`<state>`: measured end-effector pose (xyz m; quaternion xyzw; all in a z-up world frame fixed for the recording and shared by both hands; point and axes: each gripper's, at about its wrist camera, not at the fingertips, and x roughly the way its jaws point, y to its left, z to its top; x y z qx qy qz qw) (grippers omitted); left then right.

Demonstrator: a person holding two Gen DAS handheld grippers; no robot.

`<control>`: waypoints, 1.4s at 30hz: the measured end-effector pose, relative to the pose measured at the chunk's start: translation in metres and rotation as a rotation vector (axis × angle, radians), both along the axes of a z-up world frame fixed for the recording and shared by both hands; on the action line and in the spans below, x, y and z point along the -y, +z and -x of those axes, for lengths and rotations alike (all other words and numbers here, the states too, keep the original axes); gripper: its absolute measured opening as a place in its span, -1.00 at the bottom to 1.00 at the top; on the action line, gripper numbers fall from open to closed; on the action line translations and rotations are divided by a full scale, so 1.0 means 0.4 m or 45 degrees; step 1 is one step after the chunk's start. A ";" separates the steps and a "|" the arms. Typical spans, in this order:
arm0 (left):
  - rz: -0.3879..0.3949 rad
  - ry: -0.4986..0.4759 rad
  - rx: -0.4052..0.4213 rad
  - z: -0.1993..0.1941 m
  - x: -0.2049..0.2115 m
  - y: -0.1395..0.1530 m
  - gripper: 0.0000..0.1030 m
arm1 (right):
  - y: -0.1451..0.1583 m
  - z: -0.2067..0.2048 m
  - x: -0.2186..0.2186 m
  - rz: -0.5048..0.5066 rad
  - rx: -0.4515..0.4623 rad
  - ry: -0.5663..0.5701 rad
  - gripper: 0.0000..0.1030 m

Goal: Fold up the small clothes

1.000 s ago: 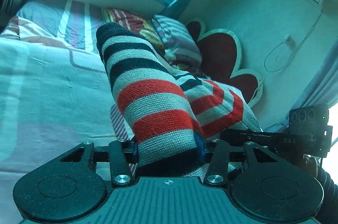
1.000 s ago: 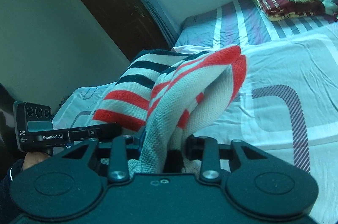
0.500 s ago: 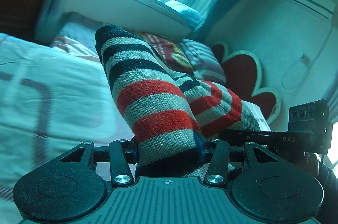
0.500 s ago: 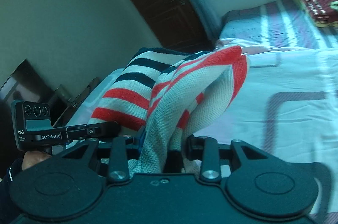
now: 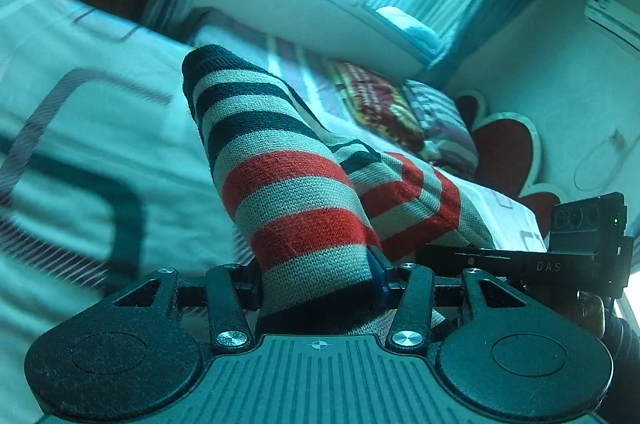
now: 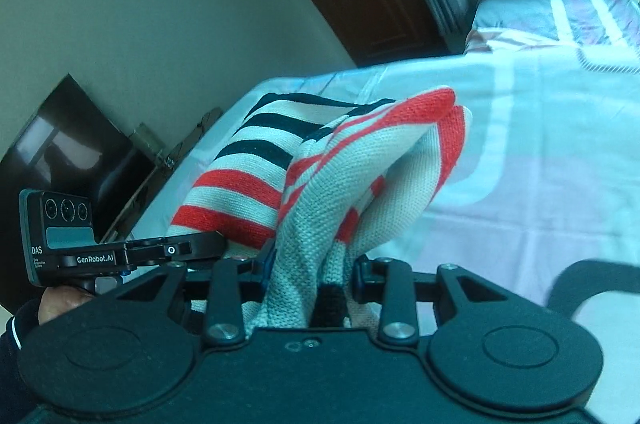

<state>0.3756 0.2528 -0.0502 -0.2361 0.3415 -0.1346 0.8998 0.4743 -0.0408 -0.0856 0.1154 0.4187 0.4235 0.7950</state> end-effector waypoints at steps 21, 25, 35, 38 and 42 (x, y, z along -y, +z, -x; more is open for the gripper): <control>0.045 0.207 -0.027 0.044 -0.128 -0.150 0.07 | -0.147 -0.117 0.015 -0.051 -0.152 -0.118 -0.21; -0.011 0.228 -0.091 0.032 -0.129 -0.161 0.06 | -0.126 -0.123 -0.028 0.039 0.081 -0.066 -0.78; -0.008 0.320 -0.040 0.124 -0.141 -0.136 0.36 | -0.100 -0.099 -0.036 0.185 0.249 -0.062 -0.59; 0.006 0.337 0.047 0.185 -0.123 -0.105 0.36 | -0.046 -0.021 -0.005 0.118 0.280 0.025 -0.61; -0.164 0.256 0.035 0.195 -0.028 -0.105 0.36 | -0.044 0.102 -0.038 0.200 0.381 0.188 -0.61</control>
